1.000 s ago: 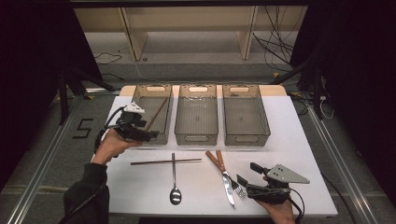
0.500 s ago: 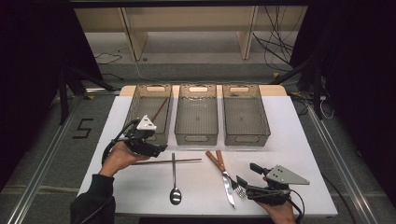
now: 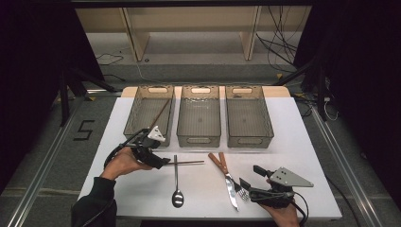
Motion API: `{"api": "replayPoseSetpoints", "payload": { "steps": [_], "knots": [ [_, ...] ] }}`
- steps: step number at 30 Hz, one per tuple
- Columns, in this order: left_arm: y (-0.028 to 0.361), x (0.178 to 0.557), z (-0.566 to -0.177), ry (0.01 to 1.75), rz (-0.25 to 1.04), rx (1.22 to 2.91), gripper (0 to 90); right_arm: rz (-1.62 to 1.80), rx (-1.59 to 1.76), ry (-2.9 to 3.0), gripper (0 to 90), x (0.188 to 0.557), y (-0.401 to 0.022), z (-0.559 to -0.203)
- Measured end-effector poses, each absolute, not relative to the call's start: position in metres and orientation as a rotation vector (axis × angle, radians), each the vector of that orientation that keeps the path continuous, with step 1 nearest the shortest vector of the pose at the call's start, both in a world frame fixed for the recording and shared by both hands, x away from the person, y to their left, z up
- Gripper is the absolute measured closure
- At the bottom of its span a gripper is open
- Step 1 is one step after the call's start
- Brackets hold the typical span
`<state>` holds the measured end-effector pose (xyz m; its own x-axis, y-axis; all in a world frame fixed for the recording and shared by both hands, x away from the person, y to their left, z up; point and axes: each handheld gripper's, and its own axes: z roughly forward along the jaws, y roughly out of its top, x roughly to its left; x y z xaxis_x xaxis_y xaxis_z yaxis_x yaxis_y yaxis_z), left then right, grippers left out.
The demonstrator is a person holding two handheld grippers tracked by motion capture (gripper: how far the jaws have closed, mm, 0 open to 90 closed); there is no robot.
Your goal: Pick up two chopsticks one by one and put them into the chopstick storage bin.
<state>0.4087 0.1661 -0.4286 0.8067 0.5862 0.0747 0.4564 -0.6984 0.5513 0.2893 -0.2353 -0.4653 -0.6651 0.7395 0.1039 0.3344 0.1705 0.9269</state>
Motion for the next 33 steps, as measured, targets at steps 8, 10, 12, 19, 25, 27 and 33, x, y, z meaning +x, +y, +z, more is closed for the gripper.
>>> {"api": "replayPoseSetpoints", "payload": {
  "steps": [8,10,12,19,25,27,33],
  "knots": [
    [0.164,0.413,-0.442,0.768,0.286,2.534,29.4,1.495,1.020,2.084,29.7,0.289,-0.235,-0.466],
    [0.164,0.413,-0.445,0.762,0.282,2.552,30.0,1.495,1.020,2.084,29.7,0.289,-0.235,-0.466],
    [0.163,0.414,-0.449,0.759,0.273,2.573,31.5,1.494,1.020,2.084,29.7,0.289,-0.235,-0.466],
    [0.160,0.415,-0.457,0.720,0.242,2.617,39.5,1.493,1.018,2.086,29.7,0.290,-0.234,-0.466],
    [0.159,0.416,-0.463,0.705,0.226,2.643,46.9,1.491,1.020,2.090,29.7,0.290,-0.234,-0.466],
    [0.159,0.416,-0.464,0.708,0.225,2.646,49.4,1.490,1.020,2.091,29.7,0.290,-0.234,-0.467],
    [0.156,0.417,-0.467,0.692,0.216,2.671,55.3,1.490,1.022,2.093,29.7,0.290,-0.234,-0.467]
  ]
}}
